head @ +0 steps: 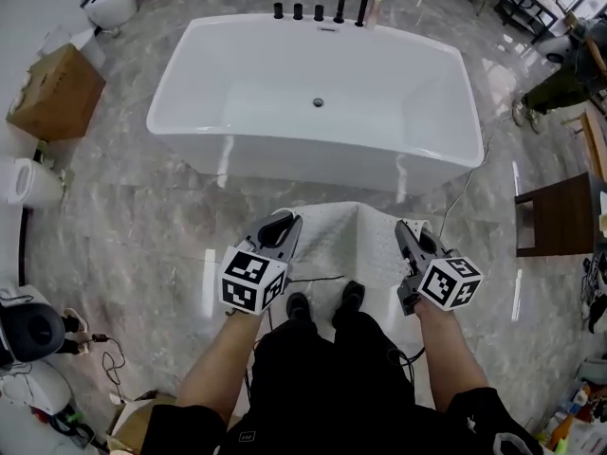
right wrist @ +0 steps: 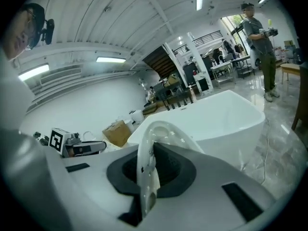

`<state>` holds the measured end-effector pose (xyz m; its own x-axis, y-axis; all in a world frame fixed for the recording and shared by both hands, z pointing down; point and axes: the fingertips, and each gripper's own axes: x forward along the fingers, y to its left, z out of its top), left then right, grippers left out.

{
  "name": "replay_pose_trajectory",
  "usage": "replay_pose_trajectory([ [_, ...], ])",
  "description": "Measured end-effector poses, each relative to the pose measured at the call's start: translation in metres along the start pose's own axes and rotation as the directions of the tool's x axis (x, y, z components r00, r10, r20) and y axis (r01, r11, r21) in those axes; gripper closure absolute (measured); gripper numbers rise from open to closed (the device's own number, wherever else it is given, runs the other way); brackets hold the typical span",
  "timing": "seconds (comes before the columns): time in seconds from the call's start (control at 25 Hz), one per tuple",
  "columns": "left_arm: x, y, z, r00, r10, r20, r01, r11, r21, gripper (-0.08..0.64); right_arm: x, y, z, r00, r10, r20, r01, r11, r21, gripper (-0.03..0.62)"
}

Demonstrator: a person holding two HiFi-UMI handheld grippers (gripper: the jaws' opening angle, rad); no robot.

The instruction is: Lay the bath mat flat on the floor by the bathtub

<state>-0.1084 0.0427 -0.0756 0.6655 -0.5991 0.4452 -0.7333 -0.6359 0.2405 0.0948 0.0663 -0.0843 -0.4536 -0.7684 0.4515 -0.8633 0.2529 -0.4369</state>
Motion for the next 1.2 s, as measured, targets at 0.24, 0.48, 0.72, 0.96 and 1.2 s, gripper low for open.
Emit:
replay_pose_trajectory([
  [0.24, 0.024, 0.031, -0.018, 0.998, 0.061, -0.017, -0.062, 0.997, -0.042, 0.537, 0.048, -0.003, -0.013, 0.995, 0.070, -0.070, -0.072, 0.997, -0.032, 0.572],
  [0.48, 0.078, 0.048, -0.058, 0.995, 0.097, -0.038, -0.100, 0.992, -0.083, 0.537, 0.084, -0.054, -0.042, 0.990, 0.083, -0.115, -0.086, 0.996, -0.024, 0.572],
  [0.72, 0.130, 0.066, -0.116, 0.993, 0.105, -0.058, -0.112, 0.986, -0.121, 0.538, 0.129, -0.113, -0.085, 0.988, 0.059, -0.139, -0.063, 0.998, -0.026, 0.572],
  [0.96, 0.169, 0.099, -0.189, 0.985, 0.135, -0.108, -0.150, 0.977, -0.149, 0.538, 0.181, -0.152, -0.146, 0.984, 0.037, -0.172, -0.039, 0.999, -0.009, 0.572],
  [1.2, 0.199, 0.130, -0.249, 0.974, 0.168, -0.153, -0.191, 0.970, -0.152, 0.538, 0.226, -0.178, -0.202, 0.984, 0.008, -0.180, 0.011, 0.995, 0.103, 0.572],
])
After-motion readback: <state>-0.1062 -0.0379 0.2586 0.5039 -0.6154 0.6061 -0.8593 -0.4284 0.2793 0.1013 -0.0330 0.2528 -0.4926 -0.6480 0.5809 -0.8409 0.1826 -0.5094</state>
